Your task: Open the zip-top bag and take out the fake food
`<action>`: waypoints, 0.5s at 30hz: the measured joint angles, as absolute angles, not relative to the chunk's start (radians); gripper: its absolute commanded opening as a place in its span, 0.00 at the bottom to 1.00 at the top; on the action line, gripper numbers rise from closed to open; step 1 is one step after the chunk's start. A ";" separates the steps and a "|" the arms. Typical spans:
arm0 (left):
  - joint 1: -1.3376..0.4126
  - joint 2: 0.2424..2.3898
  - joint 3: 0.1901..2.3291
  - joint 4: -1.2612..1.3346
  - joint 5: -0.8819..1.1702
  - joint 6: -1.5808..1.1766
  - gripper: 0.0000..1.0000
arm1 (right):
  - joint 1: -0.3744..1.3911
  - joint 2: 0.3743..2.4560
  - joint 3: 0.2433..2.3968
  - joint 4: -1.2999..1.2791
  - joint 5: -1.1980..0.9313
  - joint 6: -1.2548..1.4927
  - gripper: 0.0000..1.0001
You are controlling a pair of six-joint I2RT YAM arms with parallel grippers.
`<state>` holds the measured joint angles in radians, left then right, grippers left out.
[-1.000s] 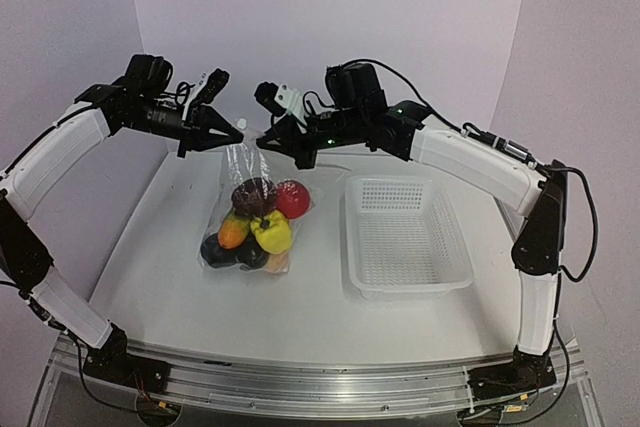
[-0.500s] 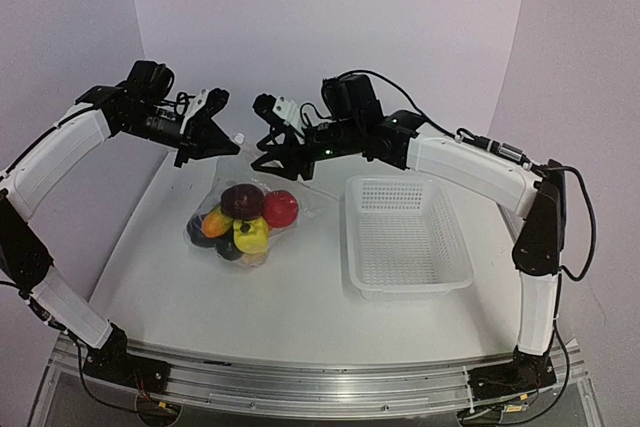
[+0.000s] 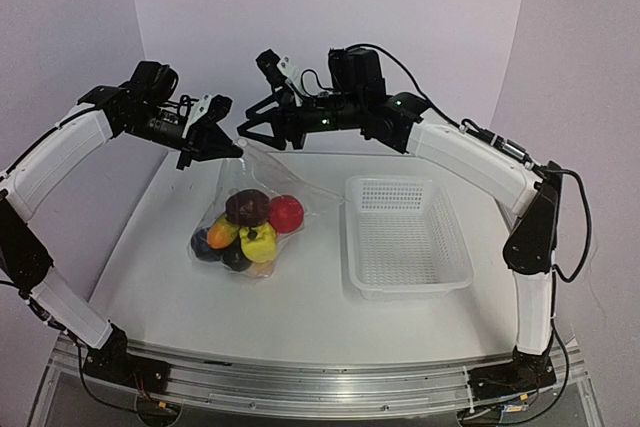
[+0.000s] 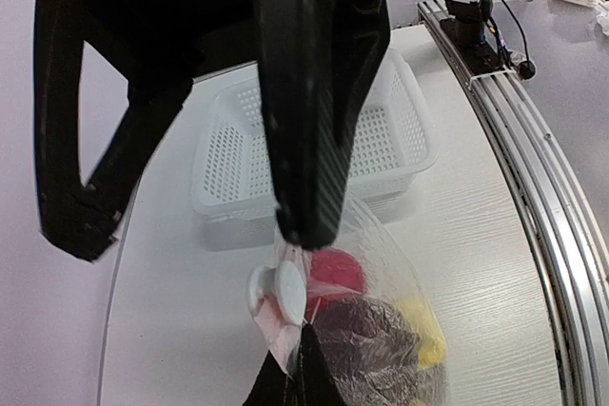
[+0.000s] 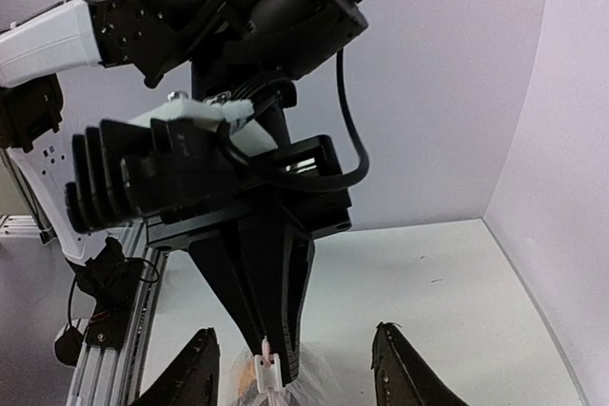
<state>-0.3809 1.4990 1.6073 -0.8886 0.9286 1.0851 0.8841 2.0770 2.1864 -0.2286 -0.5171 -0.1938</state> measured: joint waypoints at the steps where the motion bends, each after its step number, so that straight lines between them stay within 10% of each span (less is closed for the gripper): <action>1: -0.381 1.499 1.607 -0.889 0.928 1.085 0.00 | 0.884 2.084 2.186 -0.230 -0.525 -0.188 0.47; 15: -0.381 1.499 1.607 -0.881 0.920 1.085 0.00 | 0.884 2.113 2.183 -0.241 -0.579 -0.178 0.29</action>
